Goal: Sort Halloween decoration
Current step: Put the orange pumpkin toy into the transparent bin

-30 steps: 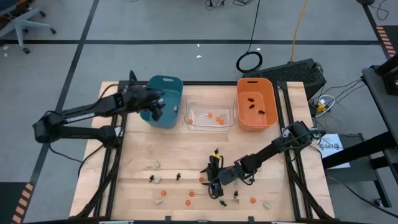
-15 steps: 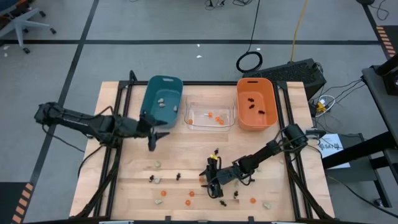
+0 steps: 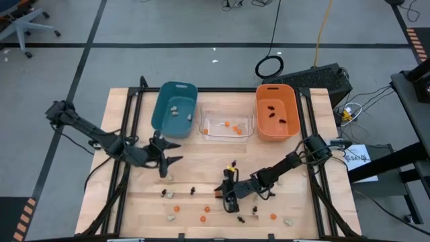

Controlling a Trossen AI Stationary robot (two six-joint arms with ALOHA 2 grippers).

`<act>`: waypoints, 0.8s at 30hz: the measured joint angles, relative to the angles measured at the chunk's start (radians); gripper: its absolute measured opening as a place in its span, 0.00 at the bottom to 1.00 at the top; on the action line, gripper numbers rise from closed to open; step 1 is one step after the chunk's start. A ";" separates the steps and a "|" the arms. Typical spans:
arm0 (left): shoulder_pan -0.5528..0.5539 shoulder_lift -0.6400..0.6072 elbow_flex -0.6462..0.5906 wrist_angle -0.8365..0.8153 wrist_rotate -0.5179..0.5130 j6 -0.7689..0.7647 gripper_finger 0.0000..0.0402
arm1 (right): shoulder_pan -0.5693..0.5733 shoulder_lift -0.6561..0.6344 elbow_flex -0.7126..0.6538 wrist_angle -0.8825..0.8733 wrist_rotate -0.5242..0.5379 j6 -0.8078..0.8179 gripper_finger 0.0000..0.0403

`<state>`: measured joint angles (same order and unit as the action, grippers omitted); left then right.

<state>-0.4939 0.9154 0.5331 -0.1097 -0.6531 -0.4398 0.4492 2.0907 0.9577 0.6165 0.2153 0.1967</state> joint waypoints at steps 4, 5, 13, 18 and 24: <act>-0.038 0.086 0.000 0.066 -0.053 0.001 0.57 | 0.000 0.000 0.000 -0.002 0.000 -0.003 0.16; -0.042 0.107 0.000 0.095 -0.064 0.004 0.57 | 0.000 0.000 0.000 -0.003 0.000 -0.008 0.14; -0.052 0.267 0.000 0.306 -0.088 0.081 0.57 | 0.001 -0.031 -0.003 -0.024 -0.008 -0.050 0.17; -0.052 0.311 0.000 0.326 -0.088 0.081 0.57 | 0.000 -0.083 -0.004 -0.057 -0.009 -0.087 0.16; -0.052 0.314 0.001 0.347 -0.088 0.085 0.57 | -0.004 -0.172 -0.004 -0.113 -0.006 -0.169 0.16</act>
<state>-0.5457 1.2297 0.5339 0.2371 -0.7406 -0.3553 0.4454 1.9185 0.9539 0.5037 0.2093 0.0279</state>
